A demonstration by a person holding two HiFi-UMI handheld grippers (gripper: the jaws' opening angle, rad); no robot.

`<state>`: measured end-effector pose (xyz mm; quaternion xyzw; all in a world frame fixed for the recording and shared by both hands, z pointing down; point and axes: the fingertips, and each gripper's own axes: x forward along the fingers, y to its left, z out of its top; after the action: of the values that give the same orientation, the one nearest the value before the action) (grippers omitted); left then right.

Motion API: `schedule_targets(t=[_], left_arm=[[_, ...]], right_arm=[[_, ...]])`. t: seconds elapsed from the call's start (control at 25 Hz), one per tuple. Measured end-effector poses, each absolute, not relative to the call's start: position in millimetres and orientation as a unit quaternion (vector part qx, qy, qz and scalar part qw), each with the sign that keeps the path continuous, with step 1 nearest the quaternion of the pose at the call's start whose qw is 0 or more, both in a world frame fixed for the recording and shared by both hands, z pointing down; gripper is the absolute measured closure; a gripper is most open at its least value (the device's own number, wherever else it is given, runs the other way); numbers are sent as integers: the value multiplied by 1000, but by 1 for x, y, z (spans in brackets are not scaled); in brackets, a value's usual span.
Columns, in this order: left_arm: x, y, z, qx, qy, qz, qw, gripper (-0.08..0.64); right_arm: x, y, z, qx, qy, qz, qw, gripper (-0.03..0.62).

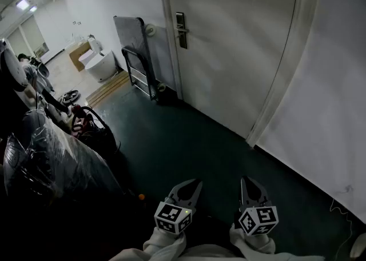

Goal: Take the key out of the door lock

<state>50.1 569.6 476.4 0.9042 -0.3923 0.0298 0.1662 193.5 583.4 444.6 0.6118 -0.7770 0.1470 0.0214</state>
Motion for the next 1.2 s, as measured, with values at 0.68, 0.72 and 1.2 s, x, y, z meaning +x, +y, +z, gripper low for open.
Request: schedule_targets(t=[0.68, 0.72, 1.2], left_arm=[[55, 566, 480, 901, -397, 38, 172, 532], [55, 566, 481, 901, -396, 40, 173, 532], [58, 541, 492, 898, -395, 45, 188, 532]], right_arm=[[194, 579, 454, 611, -775, 158, 35, 540], [195, 579, 455, 612, -774, 160, 35, 540], [201, 557, 465, 615, -768, 175, 39, 540]])
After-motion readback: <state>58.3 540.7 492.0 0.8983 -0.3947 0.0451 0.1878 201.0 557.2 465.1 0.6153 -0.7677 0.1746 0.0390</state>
